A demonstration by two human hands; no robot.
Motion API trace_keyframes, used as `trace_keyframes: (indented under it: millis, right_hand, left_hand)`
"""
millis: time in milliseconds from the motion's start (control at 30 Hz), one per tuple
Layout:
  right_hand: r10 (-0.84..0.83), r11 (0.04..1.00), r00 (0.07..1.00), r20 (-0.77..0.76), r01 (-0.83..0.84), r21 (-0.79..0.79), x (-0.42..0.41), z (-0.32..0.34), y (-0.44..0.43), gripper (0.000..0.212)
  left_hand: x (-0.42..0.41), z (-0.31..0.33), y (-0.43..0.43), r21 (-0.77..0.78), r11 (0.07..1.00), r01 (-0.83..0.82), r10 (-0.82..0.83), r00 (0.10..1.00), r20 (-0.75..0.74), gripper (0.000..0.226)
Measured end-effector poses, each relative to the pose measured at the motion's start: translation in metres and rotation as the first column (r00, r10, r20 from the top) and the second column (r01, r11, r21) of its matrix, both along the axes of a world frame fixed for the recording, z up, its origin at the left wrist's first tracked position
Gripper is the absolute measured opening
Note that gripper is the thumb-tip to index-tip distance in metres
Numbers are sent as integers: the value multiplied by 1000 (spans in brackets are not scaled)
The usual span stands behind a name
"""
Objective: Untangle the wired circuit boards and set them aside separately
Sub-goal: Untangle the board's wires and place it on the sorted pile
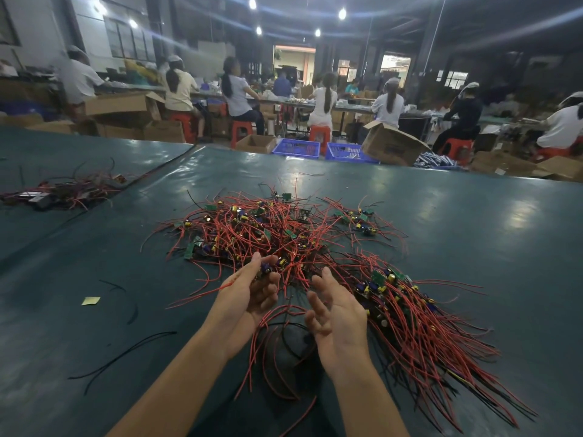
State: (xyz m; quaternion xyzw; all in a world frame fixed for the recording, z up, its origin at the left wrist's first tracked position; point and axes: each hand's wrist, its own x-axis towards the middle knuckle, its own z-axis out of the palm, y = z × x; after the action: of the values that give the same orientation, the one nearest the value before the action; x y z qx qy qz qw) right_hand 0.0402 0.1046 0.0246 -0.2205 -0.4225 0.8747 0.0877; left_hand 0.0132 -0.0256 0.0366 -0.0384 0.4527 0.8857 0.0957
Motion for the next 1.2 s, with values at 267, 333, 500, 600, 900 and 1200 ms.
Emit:
trace_keyframes:
  millis: [267,333,500,600,900,1200]
  right_hand:
    - [131,880,983,-131,-55,471,6,1,-15,24]
    - [108,875,978,-177,-9,485,8,3,-16,24]
    - [73,911,990,-117,-19,412,8,3,-15,24]
    - [59,952,997,-40,-44,304,6,1,-14,28]
    - [189,982,981,47,-187,-38,4,1,-15,16]
    - [323,924,946,13,-313,-220,6,8,-14,14]
  left_hand:
    - [3,-4,9,-201,979,21,-48,990,-132,27]
    - [3,-6,11,-286,958,-9,-46,982,-184,21]
    - [6,-9,9,-500,863,-77,-109,936,-333,17]
    - [8,-8,11,-504,859,-83,-119,927,-356,14]
    - [8,-6,14,-364,929,66,-120,985,-127,25]
    - [12,-7,18,-439,898,26,-139,964,-228,34]
